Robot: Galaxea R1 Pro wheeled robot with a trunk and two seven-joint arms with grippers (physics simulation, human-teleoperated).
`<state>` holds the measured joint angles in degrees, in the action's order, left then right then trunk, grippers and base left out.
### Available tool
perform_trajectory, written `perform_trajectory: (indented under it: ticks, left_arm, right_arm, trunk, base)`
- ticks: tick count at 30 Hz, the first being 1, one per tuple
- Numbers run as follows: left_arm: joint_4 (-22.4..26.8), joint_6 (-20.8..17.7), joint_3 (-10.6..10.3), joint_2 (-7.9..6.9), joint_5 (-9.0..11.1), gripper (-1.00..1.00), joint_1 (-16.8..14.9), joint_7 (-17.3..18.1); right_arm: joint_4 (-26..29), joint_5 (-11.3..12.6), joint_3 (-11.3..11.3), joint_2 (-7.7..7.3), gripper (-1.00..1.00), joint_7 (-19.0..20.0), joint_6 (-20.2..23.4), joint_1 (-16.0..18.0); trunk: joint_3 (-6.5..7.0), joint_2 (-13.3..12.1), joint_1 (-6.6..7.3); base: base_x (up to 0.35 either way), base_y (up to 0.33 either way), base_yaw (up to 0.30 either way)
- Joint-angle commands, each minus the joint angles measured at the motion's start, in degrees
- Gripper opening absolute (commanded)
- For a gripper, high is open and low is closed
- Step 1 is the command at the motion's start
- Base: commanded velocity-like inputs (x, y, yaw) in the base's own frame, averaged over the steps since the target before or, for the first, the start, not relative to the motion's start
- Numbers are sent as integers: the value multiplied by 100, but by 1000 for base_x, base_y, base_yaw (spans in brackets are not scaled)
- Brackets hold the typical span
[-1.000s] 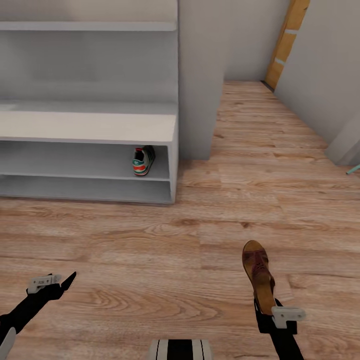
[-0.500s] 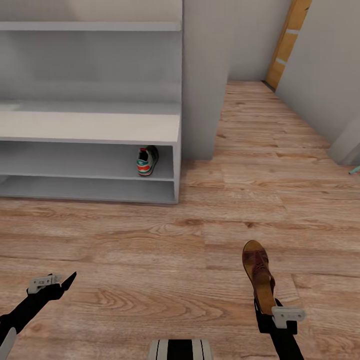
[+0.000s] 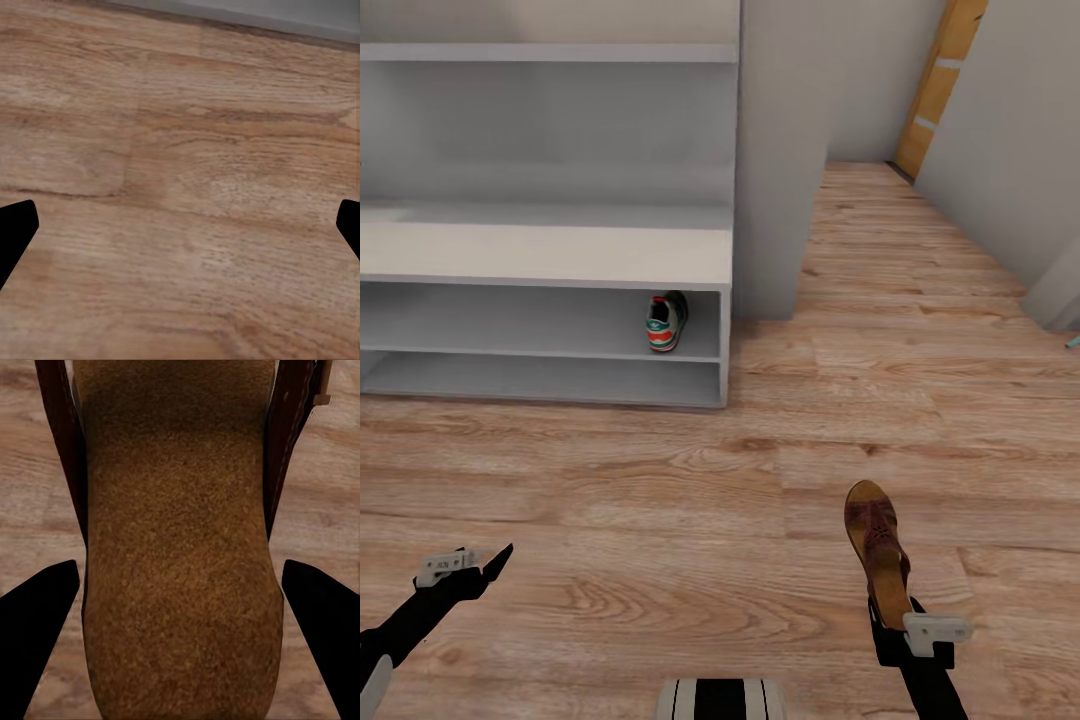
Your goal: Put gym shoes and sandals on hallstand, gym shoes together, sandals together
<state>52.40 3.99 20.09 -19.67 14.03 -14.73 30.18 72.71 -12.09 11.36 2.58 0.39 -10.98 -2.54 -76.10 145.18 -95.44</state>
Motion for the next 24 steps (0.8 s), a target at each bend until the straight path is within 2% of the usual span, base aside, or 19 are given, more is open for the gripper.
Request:
perform_trajectory:
  ticks: [1,19,22,24]
  left_arm:
    - [-10,7,4,0,32,100,-4,32]
    - [-10,5,4,-1,33,100,-4,32]
    - [-10,5,4,-1,35,100,-4,32]
    - [-10,8,4,-1,36,100,-4,32]
  right_arm:
    - [5,-56,15,6,-100,5,-10,-1]
    - [12,-48,25,16,-100,-12,-10,-1]
    - [26,-43,39,41,-100,-87,-10,2]
    - [22,-42,51,80,-100,-278,-10,20]
  trunk:
    - [-3,1,1]
    - [-3,1,1]
    - [-3,1,1]
    - [-3,1,1]
  base:
    - [0,241,0]
    - [0,270,0]
    - [0,280,0]
    - [0,263,0]
